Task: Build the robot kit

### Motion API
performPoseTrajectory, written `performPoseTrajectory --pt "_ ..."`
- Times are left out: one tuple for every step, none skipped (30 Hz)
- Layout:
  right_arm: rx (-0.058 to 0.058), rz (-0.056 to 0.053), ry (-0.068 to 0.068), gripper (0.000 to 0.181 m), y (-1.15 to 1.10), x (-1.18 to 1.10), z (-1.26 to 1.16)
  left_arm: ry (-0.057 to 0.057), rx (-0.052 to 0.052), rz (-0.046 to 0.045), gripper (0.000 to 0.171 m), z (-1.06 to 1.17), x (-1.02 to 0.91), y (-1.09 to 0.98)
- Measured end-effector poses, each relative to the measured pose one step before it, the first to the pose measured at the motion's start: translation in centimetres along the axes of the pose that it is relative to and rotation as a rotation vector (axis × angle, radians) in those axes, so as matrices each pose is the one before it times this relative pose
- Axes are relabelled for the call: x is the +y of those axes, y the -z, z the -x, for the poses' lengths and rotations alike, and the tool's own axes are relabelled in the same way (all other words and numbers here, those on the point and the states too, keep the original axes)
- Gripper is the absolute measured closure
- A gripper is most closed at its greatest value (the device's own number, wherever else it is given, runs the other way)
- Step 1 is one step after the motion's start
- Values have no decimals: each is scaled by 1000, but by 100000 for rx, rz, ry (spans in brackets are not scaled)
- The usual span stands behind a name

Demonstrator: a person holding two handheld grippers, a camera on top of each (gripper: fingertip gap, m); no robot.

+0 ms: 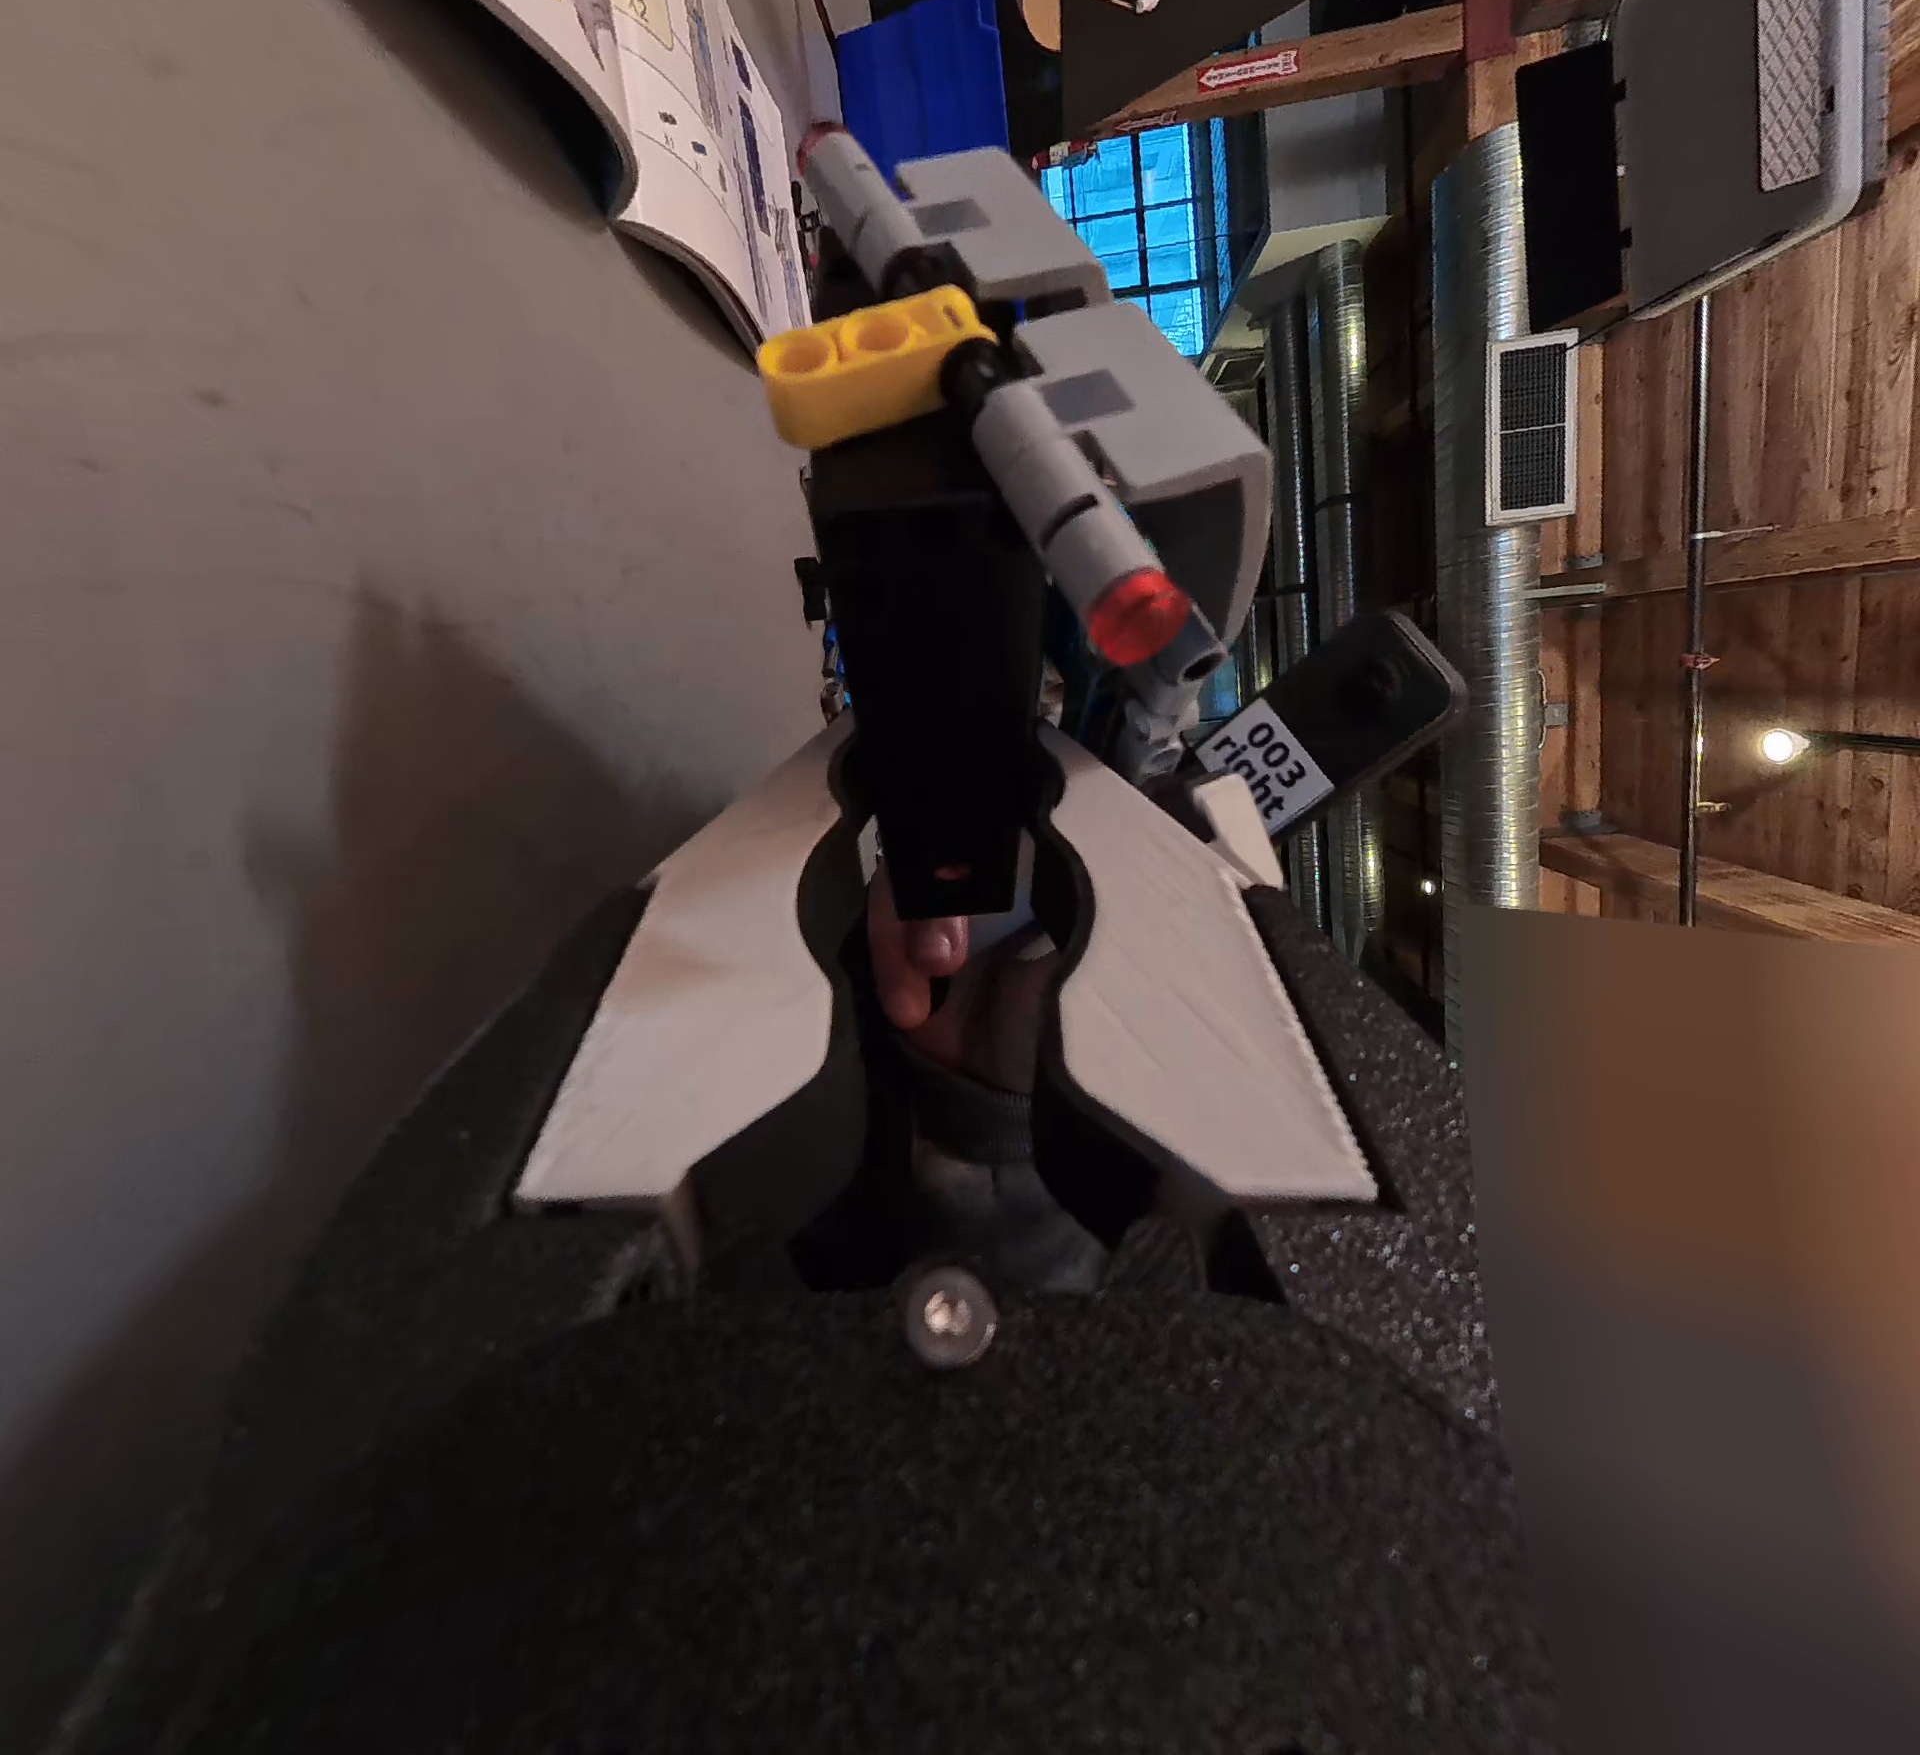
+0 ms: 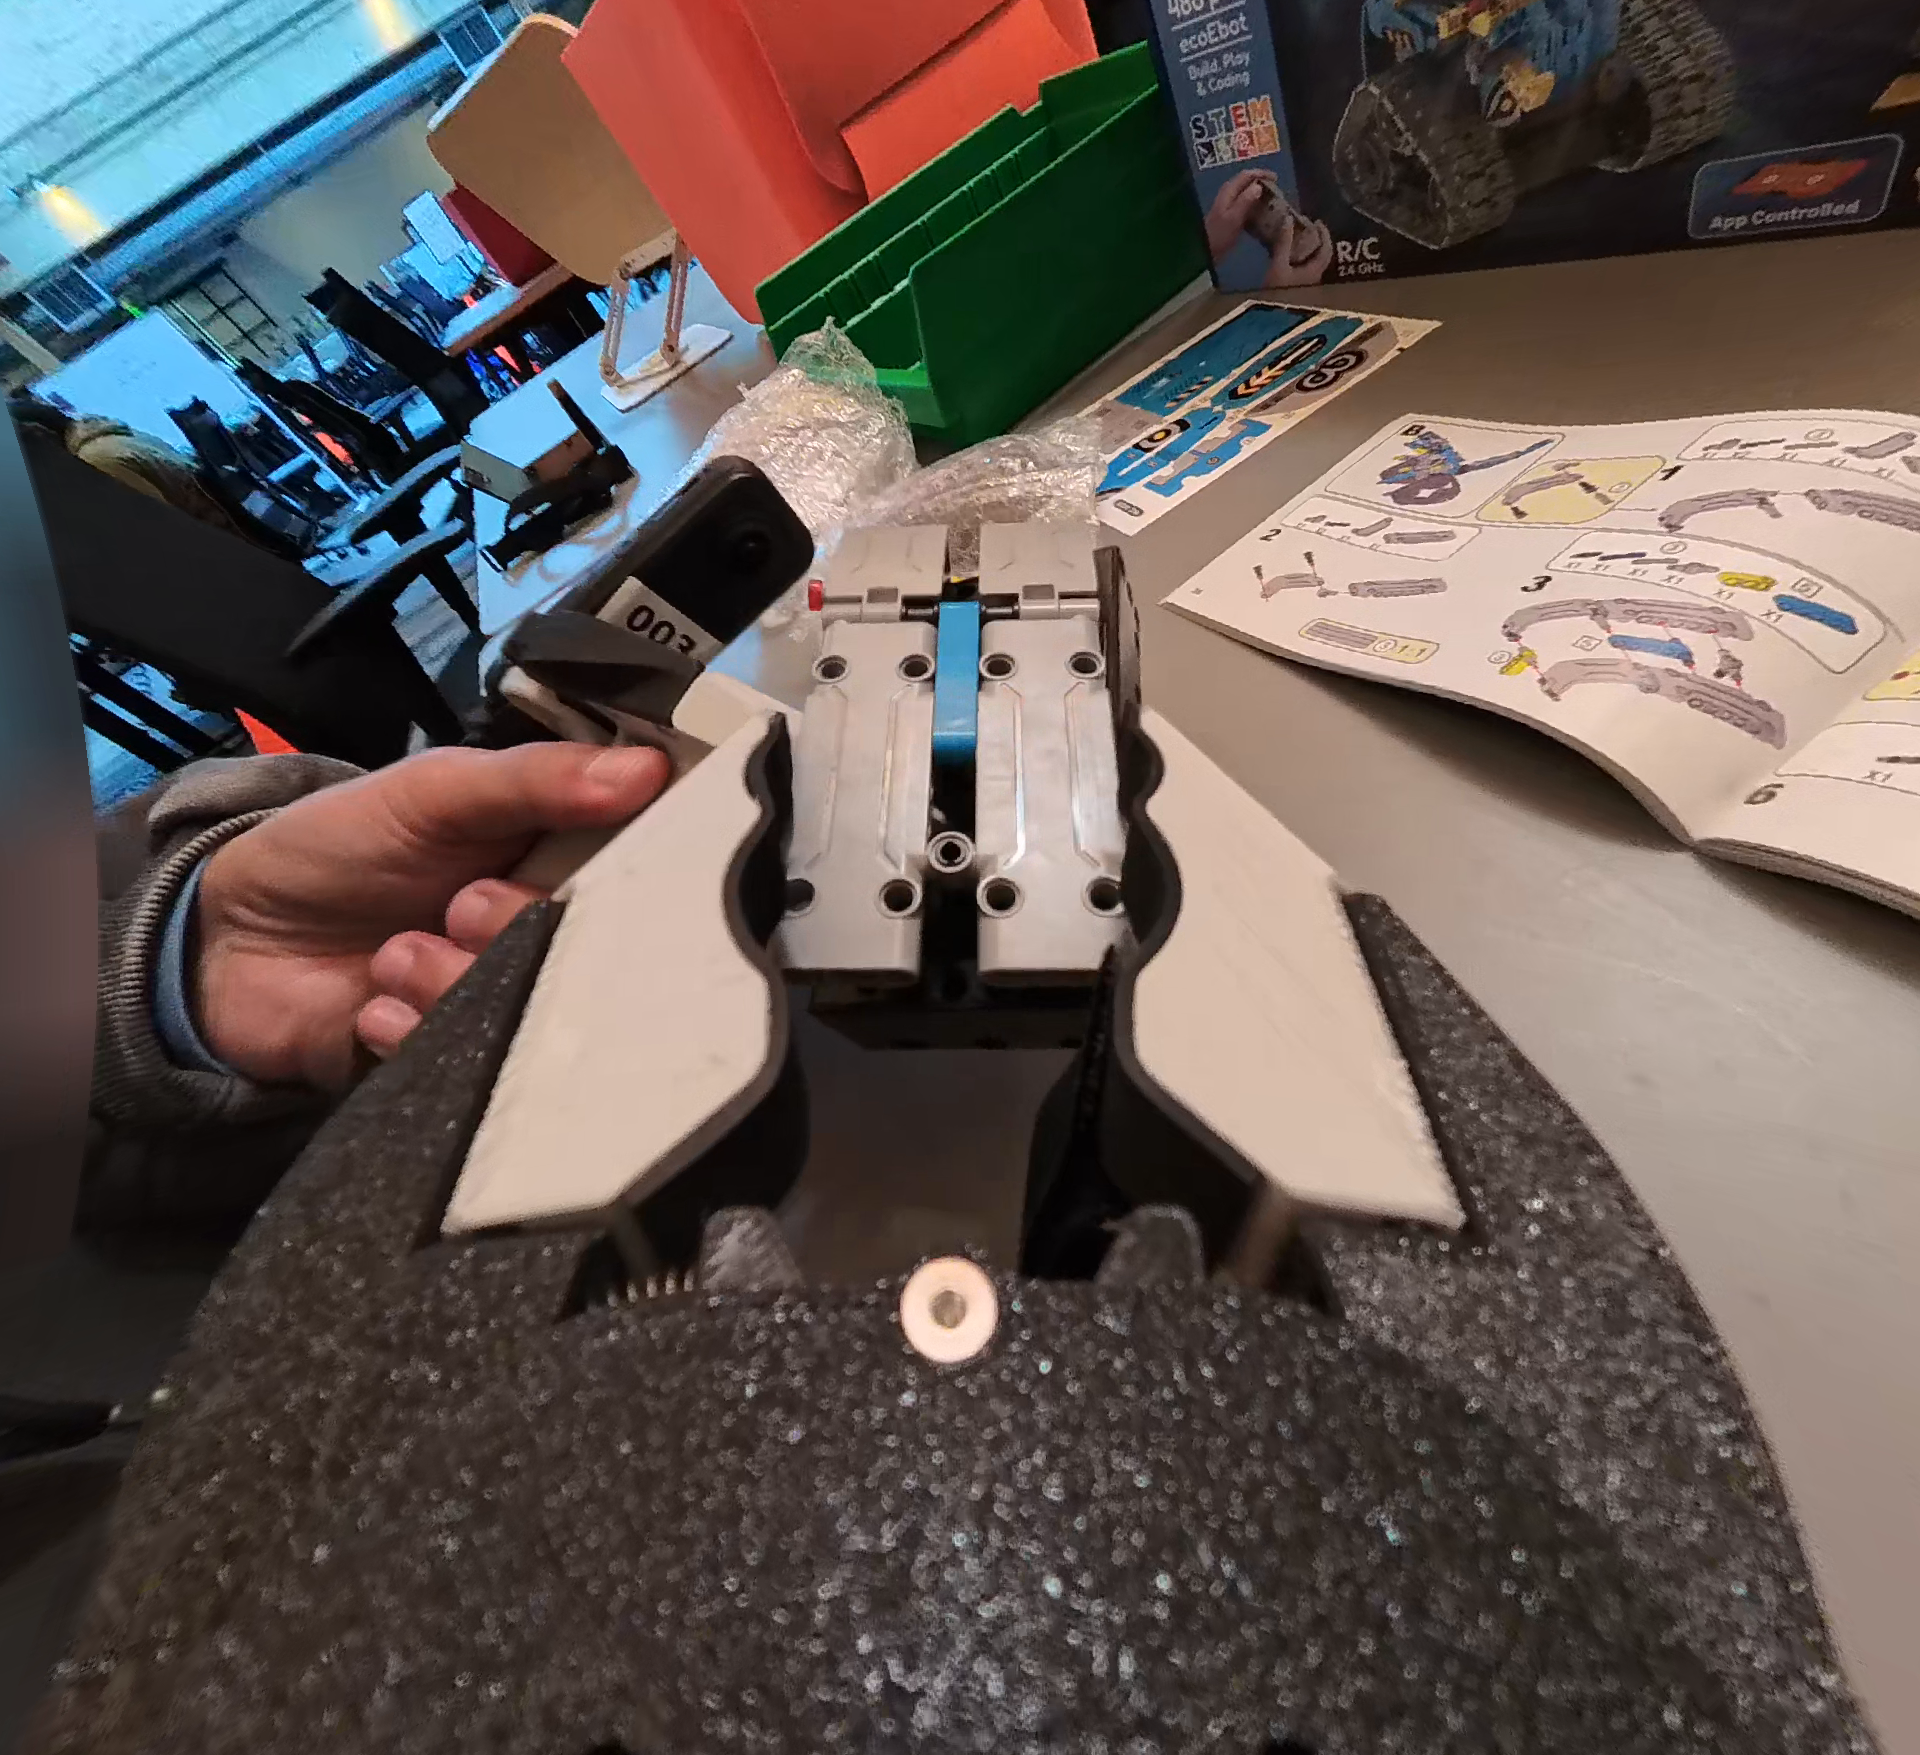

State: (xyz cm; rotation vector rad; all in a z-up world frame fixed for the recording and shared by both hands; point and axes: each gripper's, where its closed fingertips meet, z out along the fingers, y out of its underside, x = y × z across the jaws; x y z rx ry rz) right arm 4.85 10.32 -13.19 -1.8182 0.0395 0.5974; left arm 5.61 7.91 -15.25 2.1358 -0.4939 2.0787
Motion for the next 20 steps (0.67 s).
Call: performPoseTrajectory --pt "-990 -544 -1765 120 76 -84 2 -171 101 -14 147 -32 -3 10" --pt "-770 -581 -1729 122 123 -91 -45 -329 -18 -205 147 -32 -34 30" --pt "-1224 -617 -1525 123 121 -107 19 -334 50 -258 147 -41 -42 26" --pt "-1147 -591 -1449 124 107 -95 14 -420 -110 -48 147 -21 -33 16" --pt "-632 -374 -998 126 78 -48 -35 -552 -385 -187 147 27 -50 16" --pt "-304 -66 -483 128 46 3 -62 -356 -316 -104 147 45 -44 13" --pt "-1014 -163 -527 129 64 -53 84 -31 34 -89 147 12 -36 12" --pt "-1730 -571 -831 129 82 -139 206 -131 8 56 147 21 -6 19" --pt "-1205 -770 -915 128 141 -195 56 -81 -177 -110 147 44 -20 36" --pt "-892 -948 -1521 127 262 -271 -109 -151 -130 -191 147 32 -27 50" --pt "-2475 -1362 -3290 127 350 -367 -44 -381 -51 109 146 6 7 31" --pt "-3388 -1346 -4949 128 348 -366 -31 -355 -97 1 146 -20 2 42" --pt "-3119 -561 -5586 128 258 -222 -169 -519 -197 -298 146 -34 -44 33" --pt "-2197 -132 -4963 125 195 -122 -288 -526 -44 41 146 -67 -8 -3" --pt "-770 41 -3897 122 168 -68 -406 -186 100 87 146 -70 -10 -18" --pt "-1178 334 -3520 121 124 10 -234 19 183 -104 146 -68 -16 -17" --pt "-1634 1843 -3740 118 42 223 -149 17 113 94 146 -29 18 -5" --pt "-1172 3477 -4226 112 -36 452 -251 -64 53 152 146 -28 46 3" --pt "-1842 3420 -5452 104 -69 447 -220 -355 183 289 146 -77 59 -7" --pt "-4325 3012 -6315 105 -87 376 113 -531 661 691 146 -186 121 -23"
